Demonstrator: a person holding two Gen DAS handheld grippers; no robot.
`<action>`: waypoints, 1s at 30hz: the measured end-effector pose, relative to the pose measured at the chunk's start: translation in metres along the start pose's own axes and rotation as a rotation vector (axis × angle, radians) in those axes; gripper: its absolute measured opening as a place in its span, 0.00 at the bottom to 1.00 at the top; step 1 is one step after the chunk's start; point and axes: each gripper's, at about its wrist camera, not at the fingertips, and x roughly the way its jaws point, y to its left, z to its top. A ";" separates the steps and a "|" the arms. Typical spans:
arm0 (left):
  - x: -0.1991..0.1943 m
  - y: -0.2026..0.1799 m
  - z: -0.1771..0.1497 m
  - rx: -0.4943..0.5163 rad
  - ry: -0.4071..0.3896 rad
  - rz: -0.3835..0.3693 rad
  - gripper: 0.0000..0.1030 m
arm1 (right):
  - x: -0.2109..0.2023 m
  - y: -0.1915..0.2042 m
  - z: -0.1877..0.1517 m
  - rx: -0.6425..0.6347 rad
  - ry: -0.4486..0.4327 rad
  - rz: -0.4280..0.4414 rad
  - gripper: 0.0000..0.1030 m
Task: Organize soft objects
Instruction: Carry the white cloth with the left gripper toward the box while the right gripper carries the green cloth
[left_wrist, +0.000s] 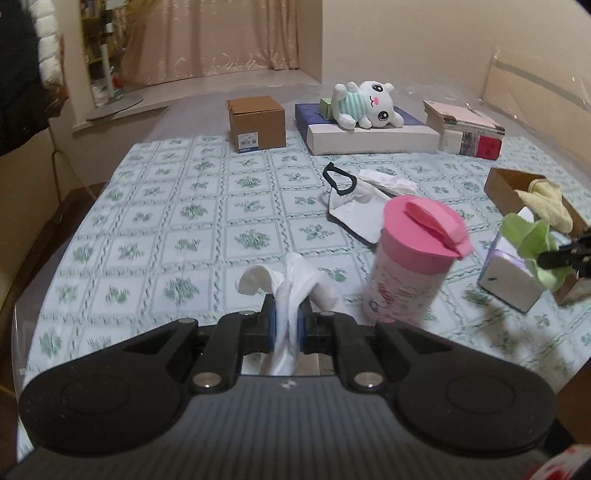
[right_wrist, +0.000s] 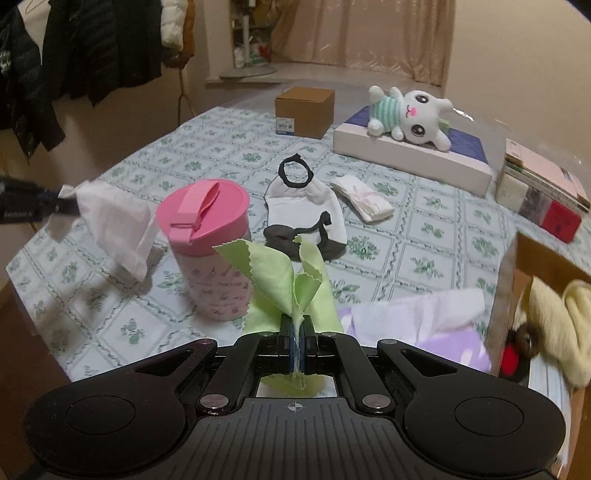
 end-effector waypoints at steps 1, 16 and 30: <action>-0.004 -0.004 -0.003 -0.018 -0.002 -0.002 0.10 | -0.003 0.002 -0.003 0.011 -0.009 0.008 0.03; -0.037 -0.048 -0.032 -0.169 -0.028 -0.022 0.10 | -0.042 0.017 -0.038 0.133 -0.082 0.049 0.03; -0.041 -0.106 -0.039 -0.151 -0.032 -0.093 0.10 | -0.073 -0.006 -0.078 0.224 -0.103 -0.006 0.03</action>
